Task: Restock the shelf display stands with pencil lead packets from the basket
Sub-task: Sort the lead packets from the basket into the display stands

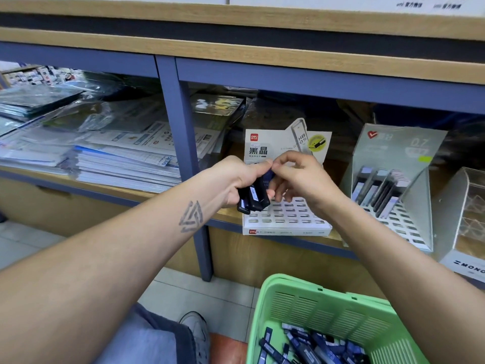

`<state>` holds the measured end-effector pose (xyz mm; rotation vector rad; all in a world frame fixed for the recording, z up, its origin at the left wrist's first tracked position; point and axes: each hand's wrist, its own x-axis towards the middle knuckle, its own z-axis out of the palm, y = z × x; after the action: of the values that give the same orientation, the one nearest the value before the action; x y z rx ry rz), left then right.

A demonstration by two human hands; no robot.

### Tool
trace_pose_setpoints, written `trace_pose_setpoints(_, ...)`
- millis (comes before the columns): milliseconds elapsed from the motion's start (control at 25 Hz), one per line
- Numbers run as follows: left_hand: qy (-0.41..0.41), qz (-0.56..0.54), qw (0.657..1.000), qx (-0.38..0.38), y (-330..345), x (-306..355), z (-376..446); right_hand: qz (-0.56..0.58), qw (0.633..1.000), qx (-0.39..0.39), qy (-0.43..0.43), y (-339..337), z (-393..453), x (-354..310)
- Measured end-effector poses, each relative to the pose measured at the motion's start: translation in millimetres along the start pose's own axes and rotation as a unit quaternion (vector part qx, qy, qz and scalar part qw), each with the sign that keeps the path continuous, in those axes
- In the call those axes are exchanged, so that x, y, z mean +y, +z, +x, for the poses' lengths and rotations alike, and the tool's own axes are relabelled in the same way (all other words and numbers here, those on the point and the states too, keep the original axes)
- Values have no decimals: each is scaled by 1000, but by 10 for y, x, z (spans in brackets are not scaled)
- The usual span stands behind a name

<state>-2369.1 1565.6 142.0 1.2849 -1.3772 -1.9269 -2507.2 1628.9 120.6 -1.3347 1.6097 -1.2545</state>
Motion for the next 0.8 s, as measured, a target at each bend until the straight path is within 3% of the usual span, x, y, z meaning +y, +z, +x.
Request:
trace_pose_setpoints(80, 31, 26, 999, 36, 63, -10, 27, 70, 992, -83, 64, -91, -127, -53)
trace_pose_setpoints(160, 65, 51, 993, 79, 109, -33, 84, 58, 985, -131, 96, -139, -204, -87)
trace_pose_setpoints(400, 126, 100, 981, 108, 173, -77, 105, 128, 968, -155, 152, -225, -204, -48)
trace_pose_setpoints(600, 78, 100, 989, 74, 151, -84, 87, 77, 988, -40, 127, -380, -112, 129)
trace_pose_setpoints(800, 61, 129, 988, 62, 136, -69, 109, 123, 985, 69, 102, -464, -24, 288)
